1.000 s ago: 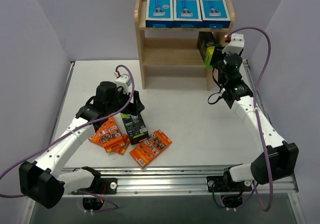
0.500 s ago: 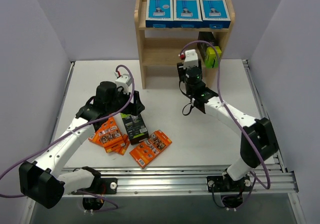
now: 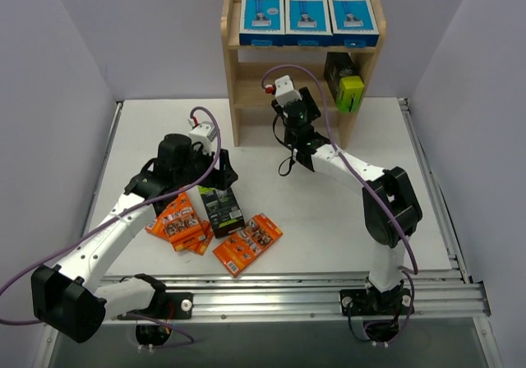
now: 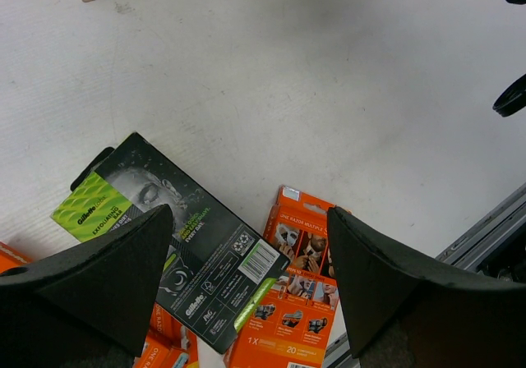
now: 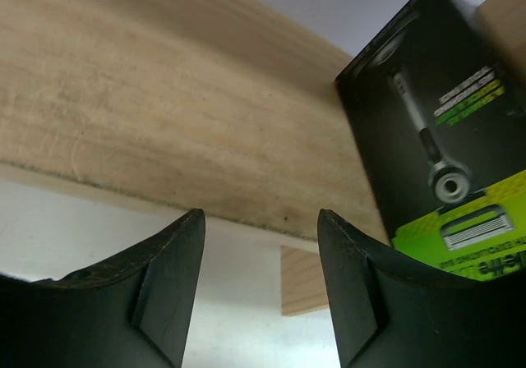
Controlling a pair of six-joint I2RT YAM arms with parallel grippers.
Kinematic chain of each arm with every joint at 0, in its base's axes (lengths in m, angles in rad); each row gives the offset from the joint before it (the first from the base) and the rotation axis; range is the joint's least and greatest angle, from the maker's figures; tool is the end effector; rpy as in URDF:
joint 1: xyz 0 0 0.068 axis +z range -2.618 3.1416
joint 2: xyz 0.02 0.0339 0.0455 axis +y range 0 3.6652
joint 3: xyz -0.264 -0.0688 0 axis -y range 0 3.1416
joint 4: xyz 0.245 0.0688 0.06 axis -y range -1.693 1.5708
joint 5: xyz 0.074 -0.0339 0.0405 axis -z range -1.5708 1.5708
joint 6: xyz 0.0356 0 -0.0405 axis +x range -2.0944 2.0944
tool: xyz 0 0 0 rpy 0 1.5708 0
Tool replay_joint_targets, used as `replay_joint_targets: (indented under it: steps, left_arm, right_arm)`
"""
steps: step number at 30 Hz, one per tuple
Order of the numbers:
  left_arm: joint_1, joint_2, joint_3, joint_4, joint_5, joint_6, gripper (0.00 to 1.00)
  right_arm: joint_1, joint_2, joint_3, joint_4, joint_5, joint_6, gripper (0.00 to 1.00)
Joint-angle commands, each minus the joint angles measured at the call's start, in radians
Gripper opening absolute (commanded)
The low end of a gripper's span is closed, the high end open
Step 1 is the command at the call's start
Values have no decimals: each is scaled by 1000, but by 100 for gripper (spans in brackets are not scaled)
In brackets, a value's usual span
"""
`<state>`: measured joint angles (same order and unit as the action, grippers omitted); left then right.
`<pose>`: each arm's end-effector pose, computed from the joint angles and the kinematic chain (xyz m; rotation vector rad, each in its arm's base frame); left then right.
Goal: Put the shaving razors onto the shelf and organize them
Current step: Place the shaving razor onto shelf
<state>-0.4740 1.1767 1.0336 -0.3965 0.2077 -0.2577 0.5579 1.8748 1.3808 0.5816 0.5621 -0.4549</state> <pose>0.2307 -0.1266 0.3258 0.3605 2.1368 -0.6491 0.3892 0.2205 0.3112 -0.3008 1.4754 -0.3333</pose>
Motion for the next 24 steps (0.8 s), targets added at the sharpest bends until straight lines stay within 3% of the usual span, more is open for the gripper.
replay_joint_targets:
  steps: [1,11,24]
  left_arm:
    - [6,-6,25,42,-8,12,85]
    - [8,-2,26,42,-4,15,85]
    - [8,1,28,36,-17,21,85]
  right_arm:
    - [4,-12,44,110,29,-83,54]
    - [2,-16,3,213,-66,-366,66]
    - [-27,72,93,152,-174,-628,74]
